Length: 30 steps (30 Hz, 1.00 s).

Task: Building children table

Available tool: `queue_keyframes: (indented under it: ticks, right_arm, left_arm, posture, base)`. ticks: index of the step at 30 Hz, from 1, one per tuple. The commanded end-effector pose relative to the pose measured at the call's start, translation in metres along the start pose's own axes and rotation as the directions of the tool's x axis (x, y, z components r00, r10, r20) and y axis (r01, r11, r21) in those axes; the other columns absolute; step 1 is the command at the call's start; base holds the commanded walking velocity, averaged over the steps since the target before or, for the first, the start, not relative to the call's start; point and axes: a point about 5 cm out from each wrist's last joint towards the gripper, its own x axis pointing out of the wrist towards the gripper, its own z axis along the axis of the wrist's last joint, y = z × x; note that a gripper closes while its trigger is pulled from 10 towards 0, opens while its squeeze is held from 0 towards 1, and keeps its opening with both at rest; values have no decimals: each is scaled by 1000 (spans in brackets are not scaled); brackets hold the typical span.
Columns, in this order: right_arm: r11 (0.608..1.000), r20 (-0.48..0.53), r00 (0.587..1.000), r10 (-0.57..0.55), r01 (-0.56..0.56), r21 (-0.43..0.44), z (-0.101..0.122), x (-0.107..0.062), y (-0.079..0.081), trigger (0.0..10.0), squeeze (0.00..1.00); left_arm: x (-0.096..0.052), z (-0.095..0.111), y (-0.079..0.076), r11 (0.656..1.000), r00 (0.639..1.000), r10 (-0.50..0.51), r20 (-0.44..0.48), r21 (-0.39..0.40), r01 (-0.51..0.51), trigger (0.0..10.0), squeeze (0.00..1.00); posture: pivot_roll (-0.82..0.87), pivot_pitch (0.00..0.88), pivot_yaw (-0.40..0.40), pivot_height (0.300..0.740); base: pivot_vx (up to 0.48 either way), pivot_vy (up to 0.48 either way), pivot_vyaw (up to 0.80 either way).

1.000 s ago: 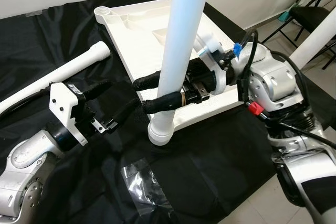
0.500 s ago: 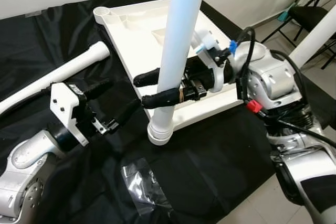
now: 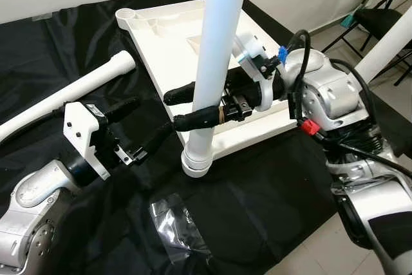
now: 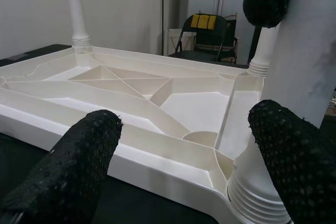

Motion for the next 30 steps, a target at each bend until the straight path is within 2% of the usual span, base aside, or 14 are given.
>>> queue_keyframes:
  ticks: [1, 11, 16, 19, 21, 30]
  right_arm:
    - [999, -63, 998, -31, 32, 13, -9, 3, -2, 10000, 0]
    - [989, -71, 986, -148, 150, 21, -13, 5, -7, 10000, 0]
    - [974, -74, 973, -219, 223, 45, -19, 7, -1, 10000, 0]
    - [973, -75, 972, -224, 227, 45, -19, 7, -1, 10000, 0]
    - [948, -62, 949, -310, 314, 58, -21, 9, -2, 10000, 0]
    - [901, -67, 906, -417, 422, 100, -27, 10, 0, 10000, 0]
  left_arm:
    - [1, 1, -6, 1000, 1000, -24, 11, -11, 24, 10000, 0]
    - [3, 1, -7, 999, 999, -29, 14, -15, 30, 10000, 0]
    - [3, 1, -7, 999, 999, -33, 14, -14, 34, 10000, 0]
    - [3, 1, -7, 999, 999, -34, 14, -14, 34, 10000, 0]
    - [3, 1, -7, 999, 999, -36, 13, -13, 37, 10000, 0]
    - [5, 0, -8, 999, 999, -43, 12, -16, 43, 10000, 0]
  posture:
    - [-1, 244, -96, 740]
    - [-3, 246, -94, 740]
    - [-6, 246, -91, 740]
    - [-6, 246, -91, 740]
    - [-8, 244, -87, 740]
    - [-11, 239, -82, 740]
  base:
    - [0, 0, 0]
    - [0, 0, 0]
    - [0, 0, 0]
    - [0, 0, 0]
    - [0, 0, 0]
    - [0, 0, 0]
